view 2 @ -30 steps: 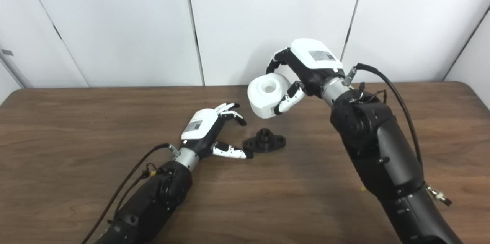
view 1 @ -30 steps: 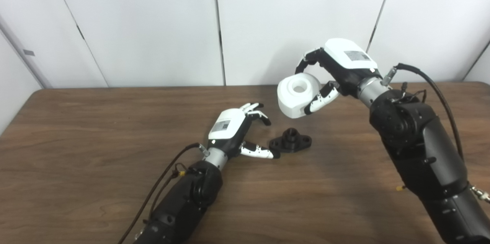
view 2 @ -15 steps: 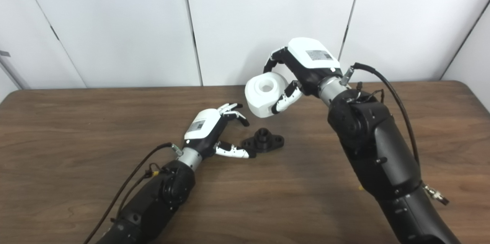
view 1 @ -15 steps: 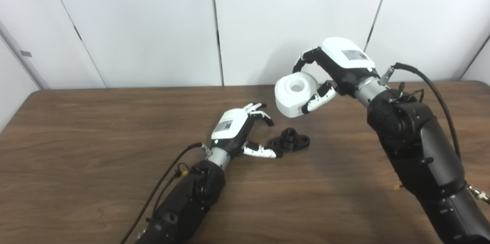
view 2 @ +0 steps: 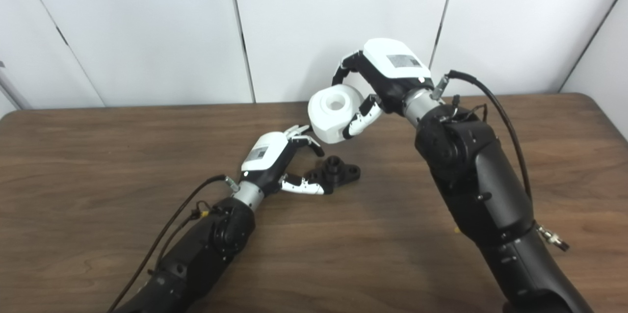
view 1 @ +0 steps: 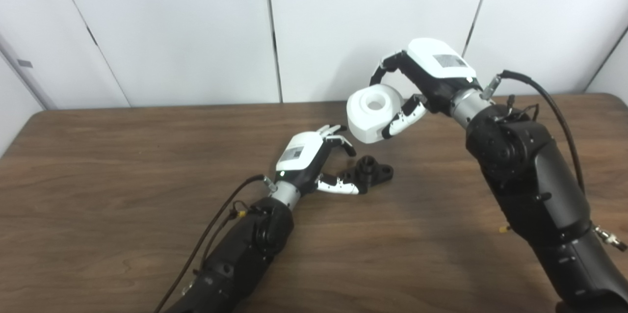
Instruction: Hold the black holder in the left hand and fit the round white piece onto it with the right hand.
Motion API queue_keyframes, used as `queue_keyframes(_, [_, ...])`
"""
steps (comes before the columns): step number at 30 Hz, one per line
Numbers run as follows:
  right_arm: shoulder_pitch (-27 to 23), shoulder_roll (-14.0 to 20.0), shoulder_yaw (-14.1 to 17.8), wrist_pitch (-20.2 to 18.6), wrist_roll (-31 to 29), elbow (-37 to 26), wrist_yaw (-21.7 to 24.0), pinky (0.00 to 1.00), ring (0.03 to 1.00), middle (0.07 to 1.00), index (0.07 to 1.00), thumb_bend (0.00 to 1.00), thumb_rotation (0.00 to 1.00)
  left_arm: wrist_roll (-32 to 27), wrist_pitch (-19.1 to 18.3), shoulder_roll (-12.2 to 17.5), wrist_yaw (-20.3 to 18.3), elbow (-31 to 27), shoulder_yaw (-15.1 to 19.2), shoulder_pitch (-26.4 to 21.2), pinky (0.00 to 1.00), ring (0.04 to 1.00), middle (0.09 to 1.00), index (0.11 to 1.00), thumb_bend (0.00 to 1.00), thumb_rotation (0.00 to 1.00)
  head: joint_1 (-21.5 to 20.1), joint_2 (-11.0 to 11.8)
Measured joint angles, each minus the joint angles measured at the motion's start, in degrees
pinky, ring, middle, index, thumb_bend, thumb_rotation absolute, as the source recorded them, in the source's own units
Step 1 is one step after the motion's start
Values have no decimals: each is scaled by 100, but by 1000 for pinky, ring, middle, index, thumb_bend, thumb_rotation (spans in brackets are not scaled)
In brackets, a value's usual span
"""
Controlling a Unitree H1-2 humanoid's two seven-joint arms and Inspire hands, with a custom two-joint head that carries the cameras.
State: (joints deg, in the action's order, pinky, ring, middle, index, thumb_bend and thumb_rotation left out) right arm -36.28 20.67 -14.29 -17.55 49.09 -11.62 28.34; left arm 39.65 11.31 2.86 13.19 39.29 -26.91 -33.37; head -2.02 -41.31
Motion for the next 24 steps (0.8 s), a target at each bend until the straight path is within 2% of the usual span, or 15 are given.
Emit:
queue_keyframes(3, [16, 0, 1, -8, 6, -37, 13, 699, 757, 717, 482, 522, 137, -16, 57, -51, 17, 182, -5, -95, 892, 945, 877, 525, 941, 286, -9, -9])
queue_keyframes(9, [95, 0, 14, 0, 6, -44, 12, 691, 755, 713, 482, 522, 137, -32, 63, -130, 35, 501, -15, -254, 906, 942, 840, 424, 911, 315, -35, -44])
queue_keyframes(15, [116, 24, 46, 8, -1, -64, 12, 669, 742, 708, 481, 522, 136, -34, 59, -141, 106, 623, -68, -326, 902, 936, 820, 385, 894, 326, -62, -79])
queue_keyframes(20, [116, 35, 60, 9, -12, -64, 12, 664, 739, 708, 481, 522, 135, -28, 52, -138, 186, 663, -141, -353, 882, 915, 796, 332, 913, 312, -53, -88])
queue_keyframes(24, [116, 39, 85, 15, -37, -64, 10, 646, 736, 707, 481, 522, 134, -18, 54, -119, 221, 666, -170, -356, 867, 902, 787, 323, 930, 303, -35, -97])
